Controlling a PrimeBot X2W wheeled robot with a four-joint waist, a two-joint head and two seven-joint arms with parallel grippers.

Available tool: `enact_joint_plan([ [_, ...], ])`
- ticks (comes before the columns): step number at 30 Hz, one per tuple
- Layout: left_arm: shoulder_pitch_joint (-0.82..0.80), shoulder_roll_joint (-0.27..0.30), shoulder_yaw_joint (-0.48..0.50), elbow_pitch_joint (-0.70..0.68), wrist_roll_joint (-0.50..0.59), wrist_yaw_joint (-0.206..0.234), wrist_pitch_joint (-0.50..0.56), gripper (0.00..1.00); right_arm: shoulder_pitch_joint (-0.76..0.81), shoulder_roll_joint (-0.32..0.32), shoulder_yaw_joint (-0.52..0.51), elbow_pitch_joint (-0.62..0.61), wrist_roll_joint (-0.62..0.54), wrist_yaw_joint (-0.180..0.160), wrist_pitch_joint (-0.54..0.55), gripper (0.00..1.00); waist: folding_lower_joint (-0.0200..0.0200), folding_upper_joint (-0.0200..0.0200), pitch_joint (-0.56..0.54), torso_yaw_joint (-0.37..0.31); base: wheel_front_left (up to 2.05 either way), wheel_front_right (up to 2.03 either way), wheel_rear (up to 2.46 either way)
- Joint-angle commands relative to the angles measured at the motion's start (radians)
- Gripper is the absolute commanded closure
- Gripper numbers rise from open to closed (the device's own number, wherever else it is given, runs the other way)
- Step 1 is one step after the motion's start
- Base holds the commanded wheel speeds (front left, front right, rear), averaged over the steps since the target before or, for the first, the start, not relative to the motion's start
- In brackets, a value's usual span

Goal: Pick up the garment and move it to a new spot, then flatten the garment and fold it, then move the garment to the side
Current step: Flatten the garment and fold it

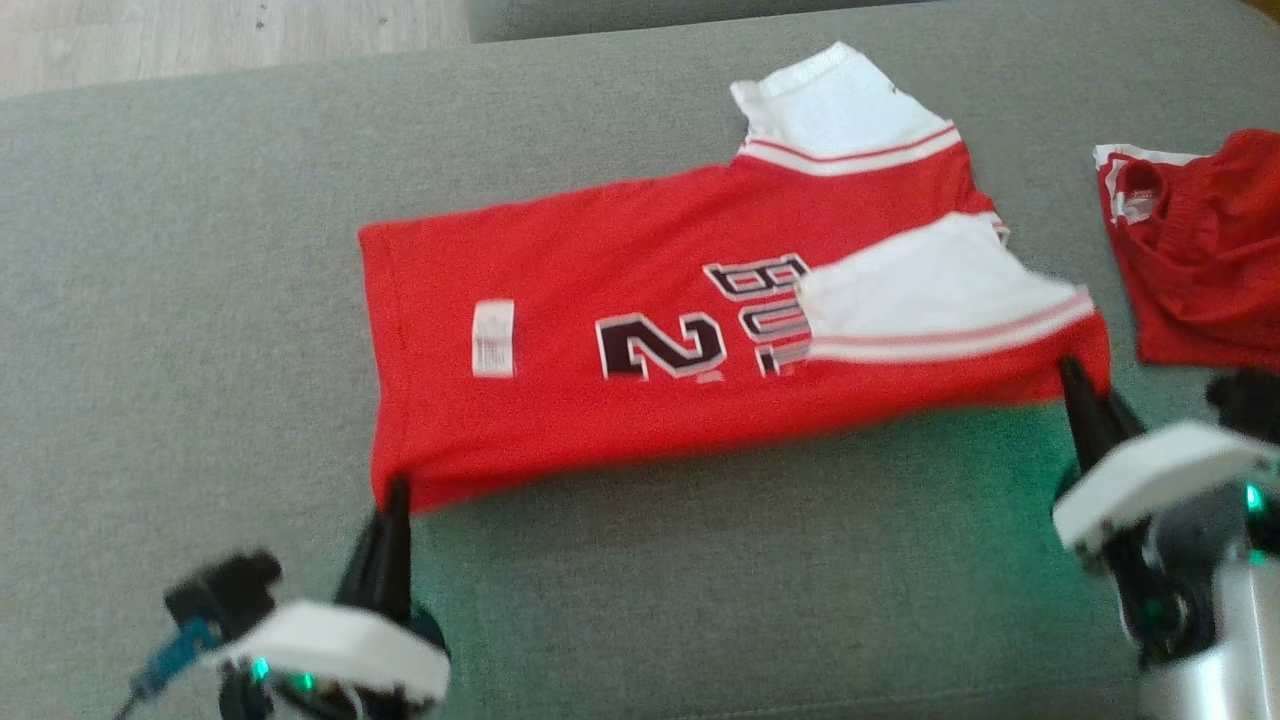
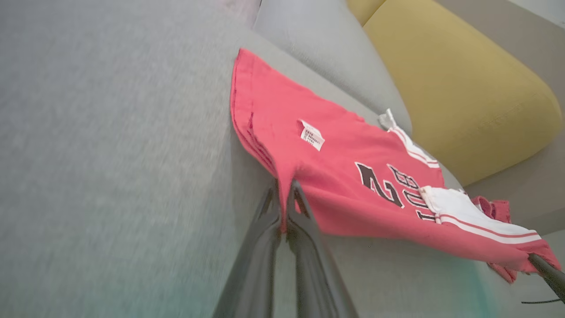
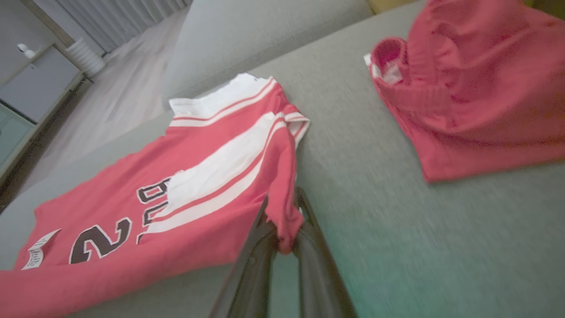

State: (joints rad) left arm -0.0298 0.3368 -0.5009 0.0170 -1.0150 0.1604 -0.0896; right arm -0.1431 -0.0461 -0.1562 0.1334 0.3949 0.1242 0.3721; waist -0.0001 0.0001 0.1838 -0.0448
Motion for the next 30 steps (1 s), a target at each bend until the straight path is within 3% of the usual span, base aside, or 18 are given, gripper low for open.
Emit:
enact_joint_plan([
  [1, -0.009, 0.024, 0.03, -0.045, -0.009, 0.009, -0.013, 1.0, 0.008, -0.006, 0.014, -0.063, -0.001, 0.007, 0.007, 1.0, 0.0001, -0.0001, 0.002, 0.0, 0.0, 0.0, 0.0],
  [6, 0.066, 0.022, 0.023, -0.064, -0.023, 0.026, -0.02, 1.0, 0.12, -0.005, 0.002, -0.11, 0.03, 0.007, 0.002, 1.0, 0.0001, -0.0001, 0.007, -0.006, 0.0, 0.0, 0.0],
  [7, 0.071, 0.024, 0.021, -0.06, -0.02, 0.029, -0.02, 1.0, 0.133, -0.005, 0.001, -0.107, 0.034, 0.007, -0.003, 0.92, 0.0001, -0.0001, 0.008, -0.008, 0.0, 0.0, 0.0],
  [8, 0.073, 0.023, 0.02, -0.054, -0.019, 0.031, -0.021, 0.99, 0.144, -0.004, 0.002, -0.102, 0.031, 0.007, -0.008, 0.63, 0.0001, -0.0001, 0.007, -0.009, 0.0, 0.0, 0.0],
  [9, 0.074, 0.023, 0.019, -0.048, -0.019, 0.032, -0.022, 0.71, 0.153, -0.004, 0.003, -0.097, 0.031, 0.007, -0.015, 0.33, 0.0001, -0.0001, 0.007, -0.01, 0.0, 0.0, 0.0],
  [10, 0.075, 0.022, 0.018, -0.041, -0.019, 0.032, -0.02, 0.23, 0.159, -0.004, 0.005, -0.091, 0.032, 0.007, -0.024, 0.0, 0.0001, -0.0001, 0.007, -0.011, 0.0, 0.0, 0.0],
  [11, 0.075, 0.023, 0.016, -0.034, -0.019, 0.032, -0.018, 0.0, 0.166, -0.004, 0.006, -0.085, 0.029, 0.007, -0.032, 0.0, 0.0001, -0.0001, 0.006, -0.013, 0.0, 0.0, 0.0],
  [17, 0.078, 0.04, 0.032, -0.022, -0.013, 0.034, -0.033, 0.0, 0.2, -0.004, -0.027, -0.077, -0.002, 0.007, -0.074, 0.0, 0.0001, -0.0001, 0.0, -0.017, 0.0, 0.0, 0.0],
  [24, 0.017, 0.1, 0.057, -0.053, 0.025, 0.038, -0.026, 0.0, 0.171, -0.004, -0.05, -0.119, -0.034, 0.007, -0.1, 0.0, 0.0001, -0.0001, -0.003, -0.022, 0.0, 0.0, 0.0],
  [30, -0.165, 0.206, 0.074, -0.087, 0.086, 0.031, 0.067, 0.0, 0.084, -0.004, -0.014, -0.168, -0.077, 0.007, -0.094, 0.0, 0.0001, -0.0001, 0.019, -0.027, 0.0, 0.0, 0.0],
])
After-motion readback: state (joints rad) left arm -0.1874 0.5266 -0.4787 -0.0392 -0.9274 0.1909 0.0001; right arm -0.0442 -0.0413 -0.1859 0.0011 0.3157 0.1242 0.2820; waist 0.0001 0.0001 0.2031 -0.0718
